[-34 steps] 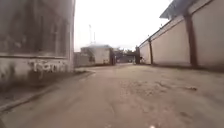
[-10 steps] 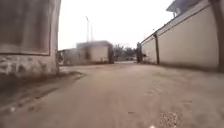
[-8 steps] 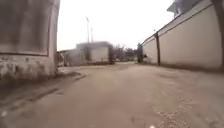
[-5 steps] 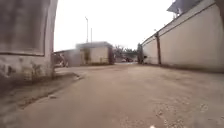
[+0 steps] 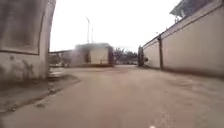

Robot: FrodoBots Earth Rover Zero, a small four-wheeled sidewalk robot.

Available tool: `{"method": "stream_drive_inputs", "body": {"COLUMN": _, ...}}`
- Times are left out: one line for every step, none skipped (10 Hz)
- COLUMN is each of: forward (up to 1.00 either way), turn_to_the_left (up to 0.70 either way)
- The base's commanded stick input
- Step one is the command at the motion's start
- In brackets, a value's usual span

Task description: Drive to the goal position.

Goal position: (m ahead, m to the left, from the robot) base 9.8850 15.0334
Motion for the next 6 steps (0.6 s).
{"method": "stream_drive_inputs", "body": {"forward": 0.70, "turn_to_the_left": 0.00}}
{"method": "stream_drive_inputs", "body": {"forward": 0.70, "turn_to_the_left": 0.00}}
{"method": "stream_drive_inputs", "body": {"forward": 0.70, "turn_to_the_left": 0.00}}
{"method": "stream_drive_inputs", "body": {"forward": 0.70, "turn_to_the_left": 0.00}}
{"method": "stream_drive_inputs", "body": {"forward": 0.70, "turn_to_the_left": 0.00}}
{"method": "stream_drive_inputs", "body": {"forward": 0.70, "turn_to_the_left": 0.00}}
